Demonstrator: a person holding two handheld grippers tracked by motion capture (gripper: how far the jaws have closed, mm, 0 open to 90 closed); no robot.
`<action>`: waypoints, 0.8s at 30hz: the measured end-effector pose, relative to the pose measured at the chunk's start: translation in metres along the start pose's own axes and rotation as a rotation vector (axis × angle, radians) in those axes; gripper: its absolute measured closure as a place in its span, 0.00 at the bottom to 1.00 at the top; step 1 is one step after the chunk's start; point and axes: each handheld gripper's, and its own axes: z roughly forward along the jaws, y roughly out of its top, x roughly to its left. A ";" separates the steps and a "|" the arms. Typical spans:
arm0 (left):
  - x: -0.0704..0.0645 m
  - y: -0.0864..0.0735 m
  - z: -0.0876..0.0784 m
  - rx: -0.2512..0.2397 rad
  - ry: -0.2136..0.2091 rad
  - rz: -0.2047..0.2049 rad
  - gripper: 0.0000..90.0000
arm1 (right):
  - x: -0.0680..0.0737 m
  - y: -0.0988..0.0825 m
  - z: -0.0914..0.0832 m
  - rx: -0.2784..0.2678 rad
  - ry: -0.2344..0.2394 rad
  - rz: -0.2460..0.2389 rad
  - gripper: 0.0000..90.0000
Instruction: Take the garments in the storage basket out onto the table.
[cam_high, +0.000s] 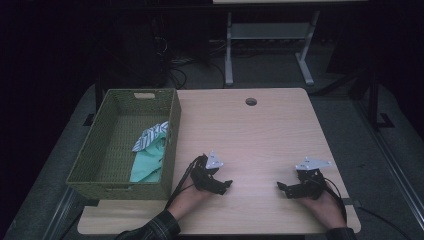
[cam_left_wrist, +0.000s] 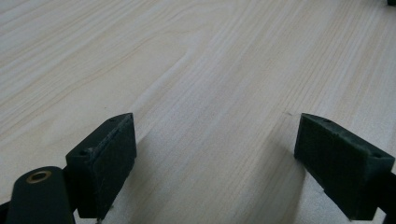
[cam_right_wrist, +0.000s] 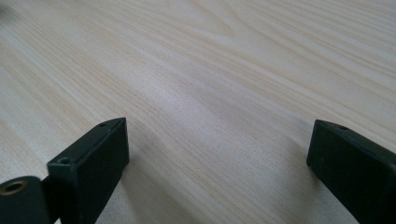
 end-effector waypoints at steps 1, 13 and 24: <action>0.000 0.000 0.000 0.000 0.000 0.000 0.13 | 0.000 0.000 0.000 0.000 0.000 0.000 0.06; -0.001 0.000 -0.005 0.035 -0.010 0.010 0.14 | -0.001 0.000 0.000 0.000 0.004 -0.005 0.06; 0.005 0.001 -0.010 0.043 -0.001 0.001 0.14 | -0.001 0.000 0.000 0.000 0.004 -0.006 0.06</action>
